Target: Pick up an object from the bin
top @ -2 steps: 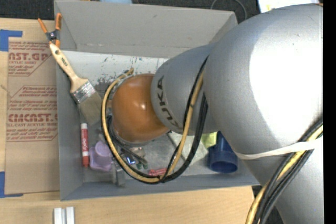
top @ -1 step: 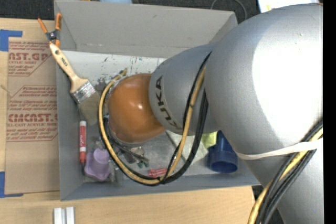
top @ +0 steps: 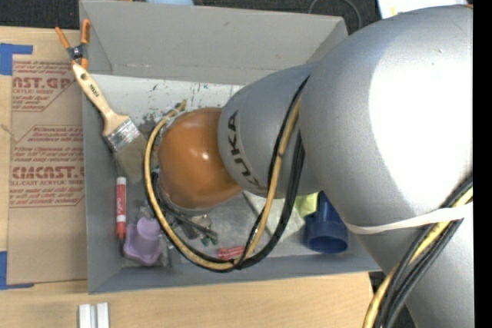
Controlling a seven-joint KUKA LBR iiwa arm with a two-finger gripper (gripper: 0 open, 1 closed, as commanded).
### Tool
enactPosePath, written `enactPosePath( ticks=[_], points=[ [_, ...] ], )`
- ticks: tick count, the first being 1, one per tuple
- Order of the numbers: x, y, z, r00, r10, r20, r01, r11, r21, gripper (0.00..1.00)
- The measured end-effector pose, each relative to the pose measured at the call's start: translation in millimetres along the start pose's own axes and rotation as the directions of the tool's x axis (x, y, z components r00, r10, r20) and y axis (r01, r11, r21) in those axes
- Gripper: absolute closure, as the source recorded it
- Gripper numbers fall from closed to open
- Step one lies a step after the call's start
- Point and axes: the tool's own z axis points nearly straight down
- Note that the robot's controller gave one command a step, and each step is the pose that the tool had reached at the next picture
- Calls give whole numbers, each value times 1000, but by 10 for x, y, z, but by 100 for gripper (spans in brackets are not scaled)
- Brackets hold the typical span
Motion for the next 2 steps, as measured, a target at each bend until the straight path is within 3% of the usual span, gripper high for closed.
enactPosePath(
  ticks=[1, 2],
  points=[
    [31, 3, -236, 1000, 0, -12, 0, 1000, 0, 100],
    [10, 8, -542, 1000, -1, -7, 1, 1000, 0, 100]
  ],
)
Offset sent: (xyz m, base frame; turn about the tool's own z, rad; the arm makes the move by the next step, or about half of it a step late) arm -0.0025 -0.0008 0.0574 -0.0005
